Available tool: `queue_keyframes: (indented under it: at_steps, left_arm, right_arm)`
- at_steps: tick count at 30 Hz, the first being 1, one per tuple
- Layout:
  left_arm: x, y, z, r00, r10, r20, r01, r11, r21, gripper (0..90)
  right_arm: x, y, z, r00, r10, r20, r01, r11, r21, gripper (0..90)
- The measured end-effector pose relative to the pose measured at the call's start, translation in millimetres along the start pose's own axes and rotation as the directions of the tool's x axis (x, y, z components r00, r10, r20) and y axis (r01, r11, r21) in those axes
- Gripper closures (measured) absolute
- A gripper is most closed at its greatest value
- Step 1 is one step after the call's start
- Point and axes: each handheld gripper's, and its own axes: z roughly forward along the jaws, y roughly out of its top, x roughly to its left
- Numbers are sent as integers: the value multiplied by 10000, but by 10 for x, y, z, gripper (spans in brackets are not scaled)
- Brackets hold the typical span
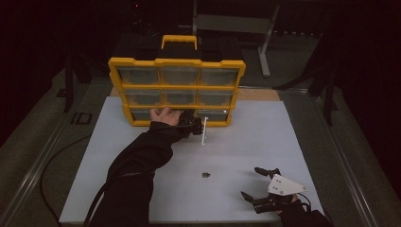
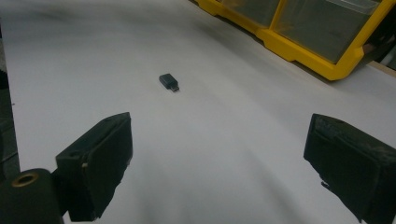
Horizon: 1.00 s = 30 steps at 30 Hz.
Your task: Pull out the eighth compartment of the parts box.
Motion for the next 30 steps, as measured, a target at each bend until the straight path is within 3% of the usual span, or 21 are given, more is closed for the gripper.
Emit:
queue_keyframes:
  at_steps: [11,30]
  left_arm:
    - [-25,14,-55,10000,-33,75,33,10000,-18,742]
    - [-108,-13,-244,9995,299,113,-296,9992,-250,743]
  right_arm:
    - [-13,-1,-7,9999,91,61,-91,10000,-29,81]
    - [-11,-2,-4,9999,102,73,-102,9999,-20,81]
